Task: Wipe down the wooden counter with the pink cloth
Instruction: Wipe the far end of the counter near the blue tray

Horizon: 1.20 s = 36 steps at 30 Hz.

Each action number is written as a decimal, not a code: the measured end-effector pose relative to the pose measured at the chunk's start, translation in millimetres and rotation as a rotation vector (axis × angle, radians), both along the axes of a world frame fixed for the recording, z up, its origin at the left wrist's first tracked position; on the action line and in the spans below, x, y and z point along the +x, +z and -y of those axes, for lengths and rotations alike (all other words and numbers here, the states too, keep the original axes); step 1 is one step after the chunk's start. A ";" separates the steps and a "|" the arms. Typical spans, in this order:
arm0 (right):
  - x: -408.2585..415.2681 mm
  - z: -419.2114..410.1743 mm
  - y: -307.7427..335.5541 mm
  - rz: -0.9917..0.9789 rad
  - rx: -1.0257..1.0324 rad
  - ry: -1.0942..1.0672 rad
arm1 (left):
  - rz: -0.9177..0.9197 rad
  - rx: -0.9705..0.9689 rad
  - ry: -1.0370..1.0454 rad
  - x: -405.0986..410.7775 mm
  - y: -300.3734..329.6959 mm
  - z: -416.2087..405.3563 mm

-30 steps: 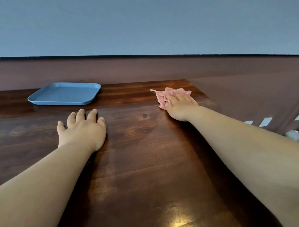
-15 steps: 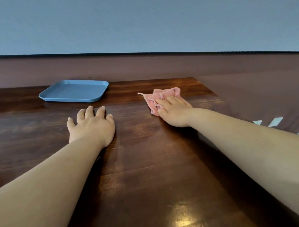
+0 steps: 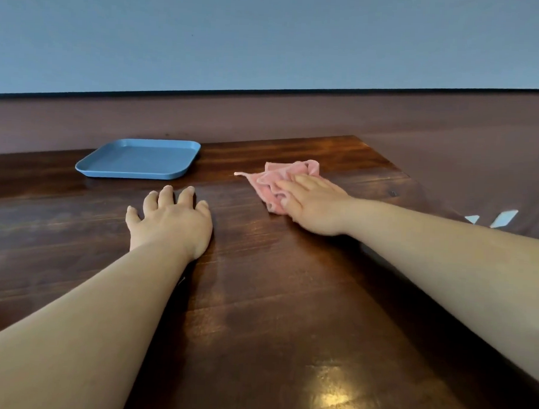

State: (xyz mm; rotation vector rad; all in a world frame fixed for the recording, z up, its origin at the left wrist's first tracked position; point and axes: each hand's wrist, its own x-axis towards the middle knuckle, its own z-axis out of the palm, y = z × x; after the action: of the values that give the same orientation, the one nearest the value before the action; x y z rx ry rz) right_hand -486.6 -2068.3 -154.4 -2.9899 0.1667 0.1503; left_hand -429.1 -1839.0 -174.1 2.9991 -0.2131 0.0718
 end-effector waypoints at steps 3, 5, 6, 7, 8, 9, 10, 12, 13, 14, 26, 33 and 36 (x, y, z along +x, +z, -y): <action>18.4 -8.0 8.3 0.013 -0.045 -0.177 | 0.003 -0.011 -0.012 -3.1 1.1 1.6; 17.1 -16.2 10.9 0.012 -0.046 -0.163 | 0.005 -0.012 -0.012 -3.8 1.9 0.4; 9.1 -18.9 8.7 -0.001 -0.041 -0.103 | 0.000 -0.014 -0.012 -3.7 2.1 0.5; 0.1 -20.4 4.7 -0.008 -0.035 -0.032 | -0.003 -0.014 -0.010 -3.3 2.3 0.3; -10.4 -19.6 0.7 -0.003 -0.026 0.025 | -0.005 -0.011 -0.009 -3.8 2.1 1.1; -16.7 -19.2 -0.8 0.008 -0.016 0.056 | -0.002 -0.013 -0.003 -3.2 1.8 0.9; -18.6 -17.7 -1.5 0.015 -0.010 0.059 | -0.001 -0.013 -0.001 -3.5 1.3 1.9; -8.2 -20.1 2.2 0.006 -0.007 0.029 | -0.003 -0.007 0.000 -2.6 2.1 2.5; -0.1 -23.9 4.1 0.002 -0.006 0.001 | -0.011 0.000 -0.003 -3.7 2.8 2.5; 8.3 -27.5 6.8 0.009 -0.017 -0.035 | -0.014 -0.003 -0.007 -4.1 3.2 2.7; 15.5 -52.1 5.0 0.058 0.015 -0.030 | -0.014 -0.004 -0.004 -5.0 6.0 3.6; -12.9 -56.8 1.9 0.009 0.024 0.106 | -0.004 -0.021 -0.012 -3.7 1.2 1.7; -7.0 -54.2 15.2 0.042 0.072 0.109 | 0.008 -0.017 0.002 -2.8 0.9 2.2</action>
State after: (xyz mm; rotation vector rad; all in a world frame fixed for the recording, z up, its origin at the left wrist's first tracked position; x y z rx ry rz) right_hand -493.6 -2014.1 -139.2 -2.9285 -0.0059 0.1032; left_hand -431.9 -1841.2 -173.2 2.9828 -0.2088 0.0850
